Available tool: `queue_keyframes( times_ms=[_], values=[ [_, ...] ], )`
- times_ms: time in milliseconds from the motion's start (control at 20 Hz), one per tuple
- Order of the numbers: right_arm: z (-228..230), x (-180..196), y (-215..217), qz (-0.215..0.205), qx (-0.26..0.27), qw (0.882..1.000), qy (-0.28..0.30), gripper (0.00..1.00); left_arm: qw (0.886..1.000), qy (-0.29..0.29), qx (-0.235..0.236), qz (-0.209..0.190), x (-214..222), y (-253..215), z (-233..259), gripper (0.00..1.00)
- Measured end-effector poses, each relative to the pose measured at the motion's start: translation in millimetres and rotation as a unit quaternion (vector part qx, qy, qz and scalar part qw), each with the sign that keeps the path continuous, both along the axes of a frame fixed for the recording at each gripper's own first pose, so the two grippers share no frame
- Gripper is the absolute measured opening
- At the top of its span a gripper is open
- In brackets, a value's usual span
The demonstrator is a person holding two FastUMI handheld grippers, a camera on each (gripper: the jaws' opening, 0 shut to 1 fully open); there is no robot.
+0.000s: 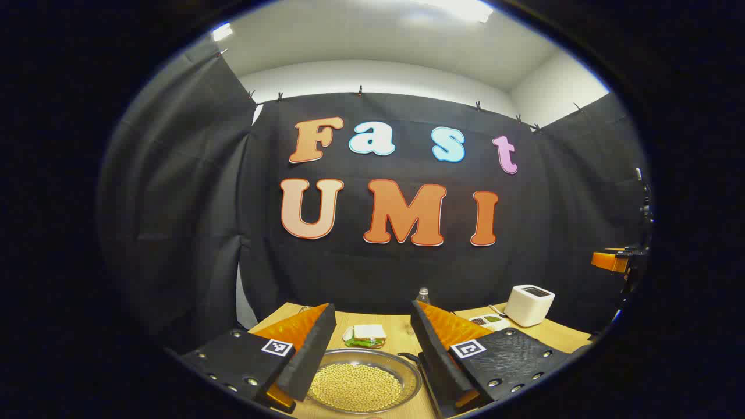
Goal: First push the handle of the pot to place it horizontally, then grasp the pot with both hands and set it on the induction cooktop.
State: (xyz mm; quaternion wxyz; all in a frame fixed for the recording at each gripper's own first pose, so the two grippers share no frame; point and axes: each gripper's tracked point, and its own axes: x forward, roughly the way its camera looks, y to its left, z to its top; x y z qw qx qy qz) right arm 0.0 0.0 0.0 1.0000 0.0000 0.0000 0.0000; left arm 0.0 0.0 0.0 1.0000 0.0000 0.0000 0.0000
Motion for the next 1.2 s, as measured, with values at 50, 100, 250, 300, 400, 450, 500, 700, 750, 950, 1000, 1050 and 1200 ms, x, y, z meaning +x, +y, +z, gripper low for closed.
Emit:
queue_keyframes(
  times_ms=[50, 100, 250, 300, 400, 450, 500, 700, 750, 950, 1000, 1050, 1200],
  values=[
    [0, 1, 0, 0.001, 0.004, 1.000, 0.000, 1.00, 1.000, -0.002, 0.005, 0.000, 1, -1, 1, 0.83],
    [-1, 0, 1, 0.003, 0.008, 1.000, 0.001, 1.00, 1.000, -0.003, 0.009, 0.000, 1, -2, 2, 0.83],
    [-1, 3, 2, 0.004, 0.007, 1.000, 0.002, 0.95, 1.000, -0.001, 0.010, -0.002, 0, -5, -1, 0.82],
    [0, 3, 3, 0.003, 0.004, 1.000, 0.001, 0.95, 1.000, 0.001, 0.009, -0.002, 0, -5, -2, 0.83],
    [1, 2, 5, 0.006, 0.002, 1.000, -0.001, 0.95, 1.000, 0.002, 0.011, -0.001, 1, -3, -2, 0.82],
    [1, 2, 7, 0.008, 0.002, 1.000, -0.001, 0.95, 1.000, 0.002, 0.012, 0.001, 0, -1, -3, 0.83],
    [2, 3, 8, 0.010, 0.002, 1.000, -0.001, 0.95, 1.000, 0.003, 0.012, 0.002, 0, 0, -3, 0.82],
    [0, 2, 11, 0.012, -0.002, 1.000, 0.002, 0.95, 1.000, 0.007, 0.012, 0.004, 0, 3, -8, 0.82],
    [0, 3, 11, 0.013, -0.002, 1.000, 0.002, 0.95, 1.000, 0.007, 0.012, 0.005, -1, 4, -8, 0.82],
    [0, 3, 13, 0.014, -0.002, 1.000, 0.003, 0.95, 1.000, 0.007, 0.008, 0.008, -1, 7, -9, 0.83],
    [1, 3, 13, 0.014, -0.003, 1.000, 0.003, 0.95, 1.000, 0.006, 0.007, 0.007, -2, 7, -9, 0.82],
    [2, 4, 13, 0.013, -0.004, 1.000, 0.003, 0.95, 1.000, 0.006, 0.007, 0.008, -3, 8, -9, 0.82],
    [1, 3, 11, 0.012, -0.001, 1.000, 0.004, 0.95, 1.000, 0.011, 0.016, 0.003, -4, 7, -13, 0.85]
  ],
)
